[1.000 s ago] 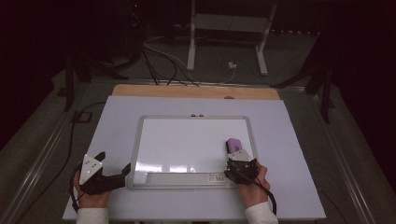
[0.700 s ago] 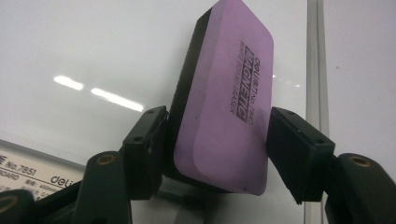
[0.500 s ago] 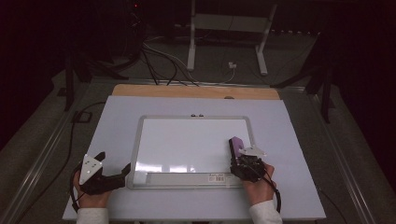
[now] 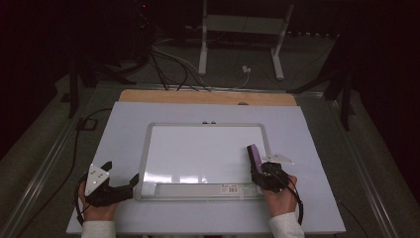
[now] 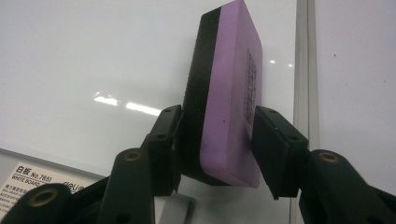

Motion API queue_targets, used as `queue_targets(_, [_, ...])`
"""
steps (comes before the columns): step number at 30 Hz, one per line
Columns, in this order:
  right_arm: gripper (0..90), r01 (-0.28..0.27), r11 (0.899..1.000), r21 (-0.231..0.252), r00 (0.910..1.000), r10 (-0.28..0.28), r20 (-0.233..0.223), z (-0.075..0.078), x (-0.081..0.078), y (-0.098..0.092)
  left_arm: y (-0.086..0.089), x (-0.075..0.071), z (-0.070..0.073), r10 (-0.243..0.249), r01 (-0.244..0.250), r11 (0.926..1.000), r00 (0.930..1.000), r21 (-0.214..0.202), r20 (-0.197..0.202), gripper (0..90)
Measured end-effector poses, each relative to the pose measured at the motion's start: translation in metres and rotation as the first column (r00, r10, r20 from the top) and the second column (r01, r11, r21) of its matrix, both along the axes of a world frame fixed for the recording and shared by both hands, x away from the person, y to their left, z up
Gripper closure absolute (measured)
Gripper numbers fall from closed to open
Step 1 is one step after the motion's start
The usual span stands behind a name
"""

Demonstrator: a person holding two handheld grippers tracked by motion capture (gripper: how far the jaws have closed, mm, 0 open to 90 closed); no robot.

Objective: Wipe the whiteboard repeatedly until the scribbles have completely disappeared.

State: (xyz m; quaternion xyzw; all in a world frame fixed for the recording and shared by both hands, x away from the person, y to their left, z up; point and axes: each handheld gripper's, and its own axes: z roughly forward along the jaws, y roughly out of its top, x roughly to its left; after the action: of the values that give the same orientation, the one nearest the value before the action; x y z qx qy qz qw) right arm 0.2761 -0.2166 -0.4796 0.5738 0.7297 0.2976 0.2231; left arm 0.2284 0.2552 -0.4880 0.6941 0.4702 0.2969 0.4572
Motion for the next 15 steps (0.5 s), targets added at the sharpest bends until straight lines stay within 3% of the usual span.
queue_targets(15, [56.9,0.028,0.999,0.039,0.9996,-0.028,-0.006,0.0009,-0.0013,-0.0087,-0.0006,0.0003,0.0004,-0.002,0.002,1.0,1.0,0.003,0.002,0.7])
